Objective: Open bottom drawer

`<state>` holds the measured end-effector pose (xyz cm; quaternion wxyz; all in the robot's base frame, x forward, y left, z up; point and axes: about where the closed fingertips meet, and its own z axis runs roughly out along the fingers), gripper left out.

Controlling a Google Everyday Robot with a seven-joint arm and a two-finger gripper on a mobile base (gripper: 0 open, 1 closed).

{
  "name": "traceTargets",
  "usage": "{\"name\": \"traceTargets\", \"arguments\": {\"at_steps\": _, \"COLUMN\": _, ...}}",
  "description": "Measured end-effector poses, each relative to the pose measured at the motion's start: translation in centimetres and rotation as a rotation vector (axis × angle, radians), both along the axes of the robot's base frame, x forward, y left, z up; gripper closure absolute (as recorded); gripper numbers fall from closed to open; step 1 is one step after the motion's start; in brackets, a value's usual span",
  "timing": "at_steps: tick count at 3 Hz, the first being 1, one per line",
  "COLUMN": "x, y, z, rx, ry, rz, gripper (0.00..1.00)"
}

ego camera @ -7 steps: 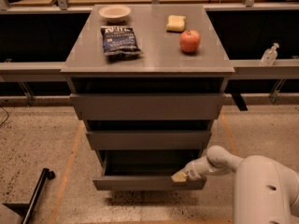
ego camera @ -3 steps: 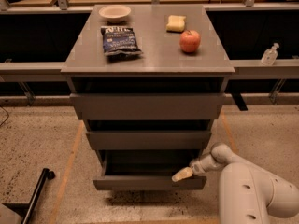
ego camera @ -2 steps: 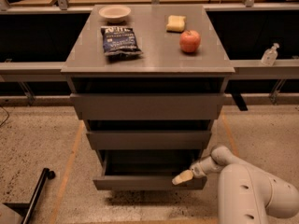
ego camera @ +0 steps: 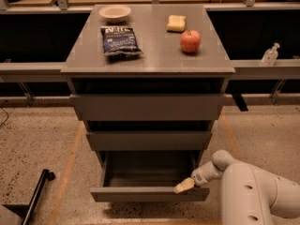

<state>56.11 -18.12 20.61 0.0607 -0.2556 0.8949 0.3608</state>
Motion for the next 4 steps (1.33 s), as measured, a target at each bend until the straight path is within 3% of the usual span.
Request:
{"name": "traceTargets", "arguments": {"at_steps": 1, "x": -2.8, "y": 0.4, "z": 0.2, "rx": 0.006, "ry": 0.075, "rz": 0.010, "gripper": 0.39}}
{"name": "traceTargets", "arguments": {"at_steps": 2, "x": -7.7, "y": 0.6, "z": 0.6, "rx": 0.008, "ry": 0.214, "rz": 0.018, "gripper": 0.64}}
{"name": "traceTargets", "arguments": {"at_steps": 3, "x": -7.7, "y": 0.6, "z": 0.6, "rx": 0.008, "ry": 0.214, "rz": 0.018, "gripper": 0.86}}
{"name": "traceTargets", "arguments": {"at_steps": 4, "x": -7.6, "y": 1.5, "z": 2.8, "rx": 0.023, "ry": 0.164, "rz": 0.030, "gripper": 0.85}}
